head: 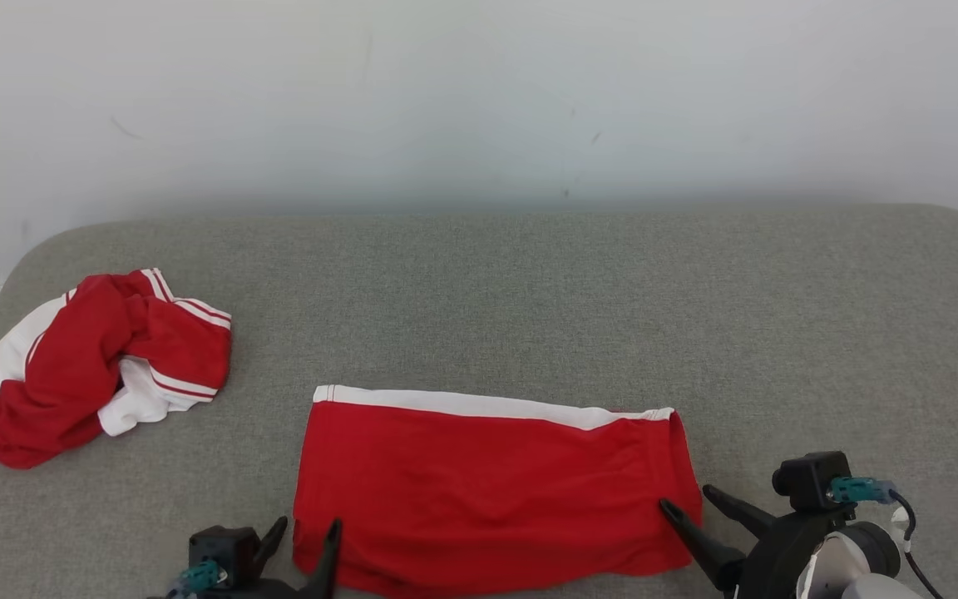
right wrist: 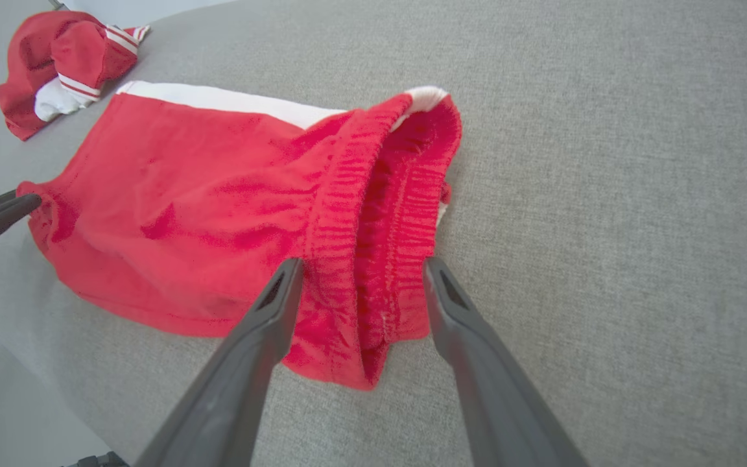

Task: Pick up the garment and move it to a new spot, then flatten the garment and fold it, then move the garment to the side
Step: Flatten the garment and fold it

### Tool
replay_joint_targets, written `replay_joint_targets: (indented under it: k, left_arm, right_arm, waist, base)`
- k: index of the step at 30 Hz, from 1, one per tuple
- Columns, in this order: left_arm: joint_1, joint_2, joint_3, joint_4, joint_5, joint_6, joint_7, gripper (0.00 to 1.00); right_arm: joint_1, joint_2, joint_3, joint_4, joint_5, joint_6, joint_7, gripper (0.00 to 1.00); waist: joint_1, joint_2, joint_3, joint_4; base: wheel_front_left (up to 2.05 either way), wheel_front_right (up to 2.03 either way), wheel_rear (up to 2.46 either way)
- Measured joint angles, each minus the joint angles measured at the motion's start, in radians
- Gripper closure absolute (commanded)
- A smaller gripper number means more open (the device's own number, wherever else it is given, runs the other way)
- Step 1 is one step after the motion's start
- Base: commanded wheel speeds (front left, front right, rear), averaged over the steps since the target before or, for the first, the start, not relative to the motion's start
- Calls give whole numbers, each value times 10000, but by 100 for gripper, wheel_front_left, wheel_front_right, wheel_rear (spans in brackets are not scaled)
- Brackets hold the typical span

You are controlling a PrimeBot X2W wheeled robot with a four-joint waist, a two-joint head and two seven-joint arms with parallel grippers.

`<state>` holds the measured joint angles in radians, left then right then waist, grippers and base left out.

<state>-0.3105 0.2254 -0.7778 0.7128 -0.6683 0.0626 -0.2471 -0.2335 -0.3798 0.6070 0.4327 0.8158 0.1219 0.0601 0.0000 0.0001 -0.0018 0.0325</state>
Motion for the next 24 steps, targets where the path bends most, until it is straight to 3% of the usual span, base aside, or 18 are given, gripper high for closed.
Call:
replay_joint_targets:
  k: [10,24]
  left_arm:
    - [19,696,794,-1429,88,372,-17,0]
    - [1315,901,2380,-3417,1058,616,-44,0]
  right_arm:
    - [229,-215,-788,-1365,700,0,-631,0]
    - [1054,-54,-1622,-1793,-92,-1718,-2420,0]
  waist:
    - [0,0,-158,-31]
    - [0,-1,-242,-64]
  base:
    - [0,0,0]
    - [0,0,0]
